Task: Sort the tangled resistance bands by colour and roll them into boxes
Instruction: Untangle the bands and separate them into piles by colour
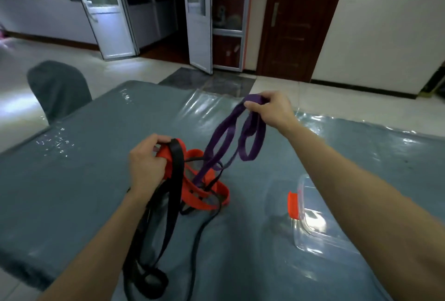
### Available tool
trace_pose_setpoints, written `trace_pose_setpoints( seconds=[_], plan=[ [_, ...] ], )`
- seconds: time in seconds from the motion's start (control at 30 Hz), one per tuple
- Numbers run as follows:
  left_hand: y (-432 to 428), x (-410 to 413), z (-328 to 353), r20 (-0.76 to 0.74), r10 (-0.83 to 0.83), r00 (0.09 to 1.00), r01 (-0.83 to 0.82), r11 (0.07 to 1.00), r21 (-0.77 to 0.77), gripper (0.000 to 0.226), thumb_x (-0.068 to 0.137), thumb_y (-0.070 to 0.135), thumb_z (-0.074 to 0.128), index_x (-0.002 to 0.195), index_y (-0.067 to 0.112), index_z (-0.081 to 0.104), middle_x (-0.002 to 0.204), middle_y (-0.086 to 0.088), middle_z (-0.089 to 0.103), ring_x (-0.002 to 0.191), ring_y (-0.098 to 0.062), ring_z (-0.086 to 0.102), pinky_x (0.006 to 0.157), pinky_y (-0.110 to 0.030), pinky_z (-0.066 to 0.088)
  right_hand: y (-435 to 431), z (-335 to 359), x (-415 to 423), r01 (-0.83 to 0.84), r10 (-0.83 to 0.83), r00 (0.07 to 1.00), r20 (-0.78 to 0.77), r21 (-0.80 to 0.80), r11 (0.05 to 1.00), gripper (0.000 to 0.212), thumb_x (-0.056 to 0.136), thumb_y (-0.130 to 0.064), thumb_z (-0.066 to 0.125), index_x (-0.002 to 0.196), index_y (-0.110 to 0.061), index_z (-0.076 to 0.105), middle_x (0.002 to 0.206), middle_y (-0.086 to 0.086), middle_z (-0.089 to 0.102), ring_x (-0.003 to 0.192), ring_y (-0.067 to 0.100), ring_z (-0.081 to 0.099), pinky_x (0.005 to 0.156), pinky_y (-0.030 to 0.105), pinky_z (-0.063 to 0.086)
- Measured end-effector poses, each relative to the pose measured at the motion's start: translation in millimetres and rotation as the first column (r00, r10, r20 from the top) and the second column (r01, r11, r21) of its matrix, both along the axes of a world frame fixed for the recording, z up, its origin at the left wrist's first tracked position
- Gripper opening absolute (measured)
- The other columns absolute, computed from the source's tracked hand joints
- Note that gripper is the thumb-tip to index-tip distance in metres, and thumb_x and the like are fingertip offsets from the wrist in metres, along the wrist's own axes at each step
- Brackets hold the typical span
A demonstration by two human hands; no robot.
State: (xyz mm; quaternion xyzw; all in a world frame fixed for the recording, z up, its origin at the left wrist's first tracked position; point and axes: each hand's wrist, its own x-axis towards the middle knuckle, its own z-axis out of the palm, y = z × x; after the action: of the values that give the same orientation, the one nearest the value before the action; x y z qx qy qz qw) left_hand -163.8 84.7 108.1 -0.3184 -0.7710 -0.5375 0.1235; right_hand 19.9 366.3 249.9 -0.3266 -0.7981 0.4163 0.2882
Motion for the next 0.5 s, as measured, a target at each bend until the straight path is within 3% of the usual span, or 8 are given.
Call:
trace_pose_setpoints(
  seconds=[0.1,0.17,0.23,0.3,0.37,0.4,0.43,0.5],
  plan=[
    [16,-18,32,-0.094,-0.026,0.995,0.023,0.999,-0.028,0.05,0.07,-0.015,0.063,0.099,0.023,0.078,0.102,0.007,0.08,0.091,-0.017,0.072,0.087,-0.033,0.058,6,18,6,0.102,-0.101,0.984,-0.148,0.0,0.995,0.025,0.093,-0.04,0.083,0.107,-0.019,0.082,0.094,-0.002,0.081,0.089,0.018,0.078,0.089,0.044,0.065],
    [27,-30,56,-0.159,-0.031,0.987,0.024,0.998,-0.05,0.05,0.067,-0.012,0.062,0.098,0.025,0.078,0.101,0.008,0.08,0.091,-0.017,0.073,0.085,-0.027,0.057,5,27,11,0.095,-0.092,0.983,-0.158,0.008,0.995,0.024,0.095,-0.038,0.082,0.107,-0.017,0.082,0.093,0.0,0.082,0.089,0.02,0.079,0.089,0.047,0.064],
    [38,-37,76,-0.231,-0.028,0.973,0.003,0.994,-0.109,0.045,0.067,-0.006,0.064,0.097,0.025,0.077,0.098,0.007,0.079,0.086,-0.019,0.07,0.081,-0.032,0.057,6,33,17,0.102,-0.099,0.972,-0.214,0.005,0.995,0.026,0.095,-0.039,0.081,0.107,-0.016,0.082,0.093,0.002,0.082,0.091,0.023,0.079,0.09,0.049,0.064],
    [47,-37,87,-0.345,-0.023,0.938,-0.054,0.975,-0.213,0.037,0.067,0.0,0.07,0.095,0.024,0.075,0.096,0.004,0.077,0.089,-0.025,0.069,0.078,-0.037,0.056,10,37,21,0.163,-0.156,0.955,-0.253,0.006,0.987,0.026,0.097,-0.042,0.078,0.103,-0.017,0.081,0.09,0.001,0.081,0.088,0.022,0.079,0.089,0.05,0.063],
    [58,-32,87,-0.417,-0.149,0.897,-0.062,0.89,-0.451,0.036,0.069,0.004,0.077,0.097,0.024,0.069,0.099,0.002,0.073,0.097,-0.031,0.07,0.075,-0.039,0.052,9,39,26,0.08,-0.071,0.984,-0.162,0.05,0.996,0.02,0.097,-0.04,0.08,0.104,-0.021,0.08,0.09,-0.002,0.081,0.085,0.018,0.079,0.086,0.046,0.065],
    [63,-30,83,-0.35,-0.271,0.897,-0.018,0.768,-0.64,0.039,0.071,0.009,0.082,0.103,0.025,0.067,0.104,0.001,0.071,0.102,-0.032,0.07,0.077,-0.039,0.052,7,40,28,0.036,-0.025,0.99,-0.14,0.074,0.997,0.02,0.096,-0.038,0.081,0.107,-0.021,0.08,0.092,-0.002,0.081,0.084,0.017,0.079,0.084,0.044,0.066],
    [68,-26,77,-0.199,-0.374,0.906,0.049,0.56,-0.827,0.05,0.07,0.016,0.09,0.112,0.026,0.065,0.113,0.002,0.07,0.109,-0.031,0.069,0.081,-0.038,0.053,6,41,29,0.044,-0.028,0.985,-0.172,0.09,0.995,0.021,0.096,-0.037,0.081,0.107,-0.019,0.081,0.092,-0.001,0.081,0.084,0.018,0.079,0.084,0.043,0.066],
    [73,-18,59,0.157,-0.404,0.901,0.225,0.126,-0.966,0.082,0.064,0.026,0.103,0.136,0.027,0.062,0.134,0.005,0.065,0.124,-0.026,0.065,0.096,-0.034,0.054,8,50,32,0.148,-0.122,0.952,-0.282,0.072,0.986,0.021,0.097,-0.038,0.079,0.103,-0.017,0.081,0.089,0.0,0.081,0.083,0.019,0.078,0.083,0.045,0.065]
  ],
)
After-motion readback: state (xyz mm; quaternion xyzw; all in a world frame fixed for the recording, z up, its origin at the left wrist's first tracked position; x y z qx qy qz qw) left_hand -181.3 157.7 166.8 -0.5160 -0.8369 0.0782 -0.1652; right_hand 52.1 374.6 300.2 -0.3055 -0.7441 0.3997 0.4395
